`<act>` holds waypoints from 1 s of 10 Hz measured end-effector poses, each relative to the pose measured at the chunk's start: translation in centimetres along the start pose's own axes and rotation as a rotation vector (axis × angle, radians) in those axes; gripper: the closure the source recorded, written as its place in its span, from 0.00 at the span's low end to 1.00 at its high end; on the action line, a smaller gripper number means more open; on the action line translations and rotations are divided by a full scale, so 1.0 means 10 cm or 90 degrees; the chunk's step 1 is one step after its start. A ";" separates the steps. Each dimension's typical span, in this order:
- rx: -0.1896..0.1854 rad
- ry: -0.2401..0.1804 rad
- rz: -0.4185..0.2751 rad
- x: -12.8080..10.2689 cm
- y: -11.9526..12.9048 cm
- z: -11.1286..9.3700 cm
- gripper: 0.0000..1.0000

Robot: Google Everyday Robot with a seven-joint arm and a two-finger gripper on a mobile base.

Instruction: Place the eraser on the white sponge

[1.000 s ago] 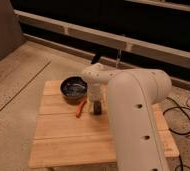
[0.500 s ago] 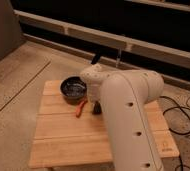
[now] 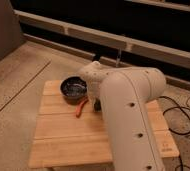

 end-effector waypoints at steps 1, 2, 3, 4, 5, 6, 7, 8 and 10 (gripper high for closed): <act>-0.001 -0.018 0.000 -0.05 -0.01 -0.09 1.00; -0.002 -0.043 0.001 -0.13 -0.05 -0.21 1.00; -0.003 -0.059 0.000 -0.18 -0.08 -0.30 1.00; -0.004 -0.079 -0.002 -0.26 -0.13 -0.40 1.00; -0.009 -0.098 -0.002 -0.35 -0.19 -0.50 1.00; -0.011 -0.108 -0.002 -0.39 -0.23 -0.56 1.00; -0.014 -0.121 -0.004 -0.46 -0.28 -0.64 1.00; -0.025 -0.127 -0.004 -0.47 -0.30 -0.69 1.00; -0.027 -0.127 -0.002 -0.46 -0.32 -0.70 1.00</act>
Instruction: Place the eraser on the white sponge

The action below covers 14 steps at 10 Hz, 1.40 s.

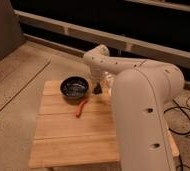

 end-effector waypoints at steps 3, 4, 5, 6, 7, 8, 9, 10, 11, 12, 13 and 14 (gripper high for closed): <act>-0.001 0.000 -0.001 -0.01 0.02 0.00 1.00; 0.000 -0.001 -0.001 -0.01 0.01 0.00 1.00; 0.000 -0.006 0.003 -0.08 0.01 0.00 1.00; -0.010 -0.017 0.013 -0.20 0.03 0.01 1.00; -0.017 -0.025 0.014 -0.29 0.05 0.03 1.00; -0.028 -0.036 0.013 -0.45 0.07 0.08 1.00; -0.032 -0.042 0.014 -0.52 0.04 0.11 1.00; -0.038 -0.047 0.019 -0.60 -0.04 0.16 1.00; -0.041 -0.045 0.025 -0.62 -0.11 0.21 1.00; -0.041 -0.041 0.036 -0.63 -0.22 0.26 1.00; -0.041 -0.036 0.043 -0.62 -0.29 0.30 1.00; -0.043 -0.028 0.055 -0.61 -0.38 0.37 1.00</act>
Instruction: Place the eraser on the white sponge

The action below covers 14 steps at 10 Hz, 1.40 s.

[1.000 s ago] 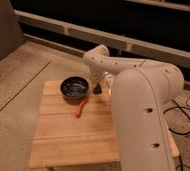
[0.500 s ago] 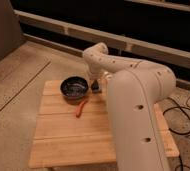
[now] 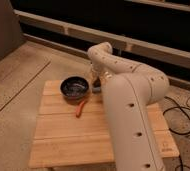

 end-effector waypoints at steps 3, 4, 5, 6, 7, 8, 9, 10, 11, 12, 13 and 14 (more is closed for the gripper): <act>-0.002 0.025 0.015 -0.01 -0.12 0.17 1.00; -0.004 0.035 0.013 -0.03 -0.09 0.24 1.00; -0.010 0.042 0.010 -0.06 -0.05 0.30 1.00; -0.013 0.049 0.007 -0.07 -0.03 0.35 1.00; -0.017 0.063 0.000 -0.07 0.00 0.44 1.00; -0.018 0.070 -0.004 -0.07 0.01 0.48 1.00; -0.018 0.071 -0.004 -0.07 0.02 0.49 0.97; -0.018 0.071 -0.004 -0.07 0.01 0.49 0.86; -0.018 0.071 -0.004 -0.07 0.00 0.49 0.78; -0.018 0.071 -0.005 -0.07 0.02 0.49 0.66; -0.018 0.072 -0.004 -0.07 0.01 0.49 0.56; -0.017 0.072 -0.005 -0.07 0.01 0.49 0.46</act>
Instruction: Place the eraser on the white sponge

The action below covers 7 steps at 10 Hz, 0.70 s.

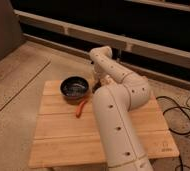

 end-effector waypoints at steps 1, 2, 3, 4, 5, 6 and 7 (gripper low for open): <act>0.002 0.001 -0.001 0.00 0.00 -0.01 0.38; 0.003 0.001 0.000 0.01 -0.01 -0.01 0.36; 0.005 0.003 0.002 0.01 -0.01 -0.01 0.36; 0.006 0.004 0.003 0.02 -0.02 -0.01 0.36; 0.006 0.002 0.003 0.01 -0.02 -0.03 0.36; 0.006 -0.004 0.001 -0.02 -0.01 -0.08 0.36; 0.005 -0.009 0.000 -0.04 0.01 -0.10 0.36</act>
